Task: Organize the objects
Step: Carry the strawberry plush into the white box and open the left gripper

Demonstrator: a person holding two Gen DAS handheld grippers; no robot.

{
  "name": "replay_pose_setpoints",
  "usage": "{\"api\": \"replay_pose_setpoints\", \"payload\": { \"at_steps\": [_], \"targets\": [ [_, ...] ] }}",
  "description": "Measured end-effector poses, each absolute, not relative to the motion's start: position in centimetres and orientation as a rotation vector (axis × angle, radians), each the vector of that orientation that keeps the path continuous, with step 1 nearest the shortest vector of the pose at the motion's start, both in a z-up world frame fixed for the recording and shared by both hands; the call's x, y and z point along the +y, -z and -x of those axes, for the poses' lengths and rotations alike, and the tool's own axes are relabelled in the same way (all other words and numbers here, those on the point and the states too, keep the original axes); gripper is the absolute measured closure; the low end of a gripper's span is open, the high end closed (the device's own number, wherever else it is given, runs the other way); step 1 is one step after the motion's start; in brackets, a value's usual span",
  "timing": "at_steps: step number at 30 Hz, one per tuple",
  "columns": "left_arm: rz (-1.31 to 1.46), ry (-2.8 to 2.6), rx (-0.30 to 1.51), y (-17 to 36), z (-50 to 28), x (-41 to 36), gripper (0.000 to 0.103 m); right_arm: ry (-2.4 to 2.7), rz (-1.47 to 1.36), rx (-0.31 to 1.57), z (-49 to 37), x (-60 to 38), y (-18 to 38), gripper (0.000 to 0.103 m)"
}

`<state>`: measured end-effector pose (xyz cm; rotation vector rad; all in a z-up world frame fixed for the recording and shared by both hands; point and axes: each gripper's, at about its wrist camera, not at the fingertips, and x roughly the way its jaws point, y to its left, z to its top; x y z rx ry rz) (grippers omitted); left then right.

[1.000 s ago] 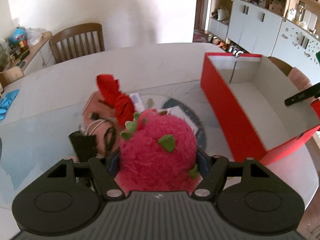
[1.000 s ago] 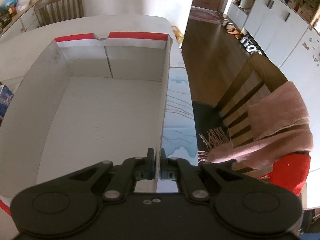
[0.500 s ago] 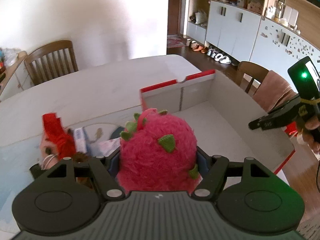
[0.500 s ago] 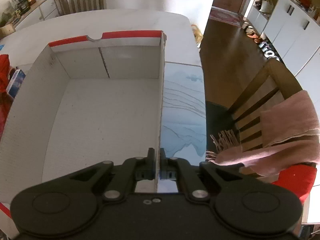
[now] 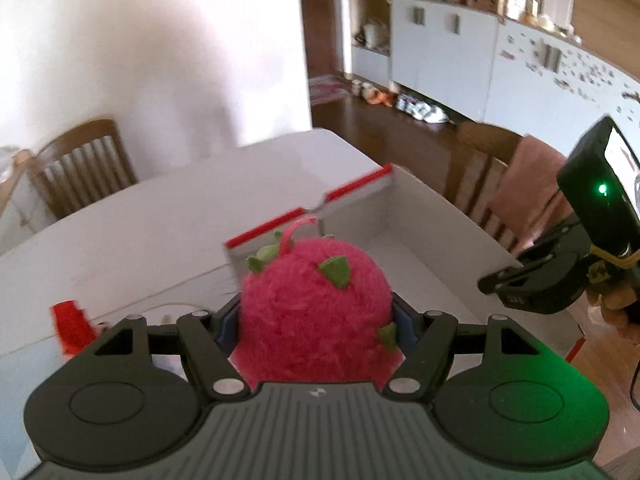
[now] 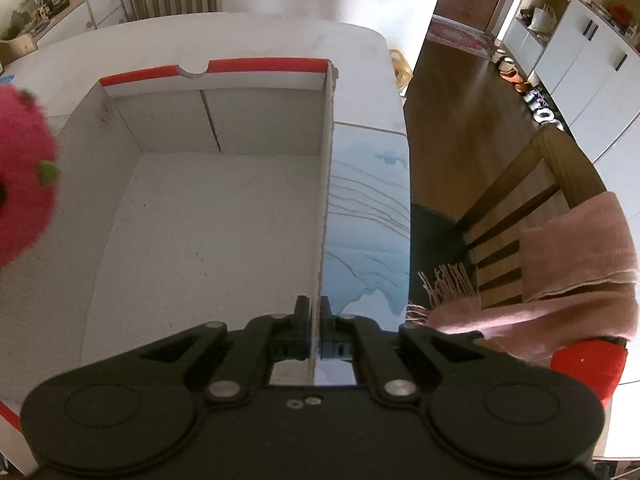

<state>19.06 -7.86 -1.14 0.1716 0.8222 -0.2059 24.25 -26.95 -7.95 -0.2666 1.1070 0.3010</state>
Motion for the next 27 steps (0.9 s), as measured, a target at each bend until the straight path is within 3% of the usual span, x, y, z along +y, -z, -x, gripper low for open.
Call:
{"api": "replay_pose_setpoints", "payload": {
  "at_steps": [15, 27],
  "targets": [
    [-0.319, 0.295, 1.031, 8.8, -22.9, -12.2, 0.031, -0.273, 0.27, 1.113, -24.2, -27.0, 7.7, 0.102],
    [-0.341, 0.307, 1.088, 10.5, -23.3, -12.6, 0.026, -0.281, 0.279, 1.111, -24.2, -27.1, 7.5, 0.102]
  ]
}}
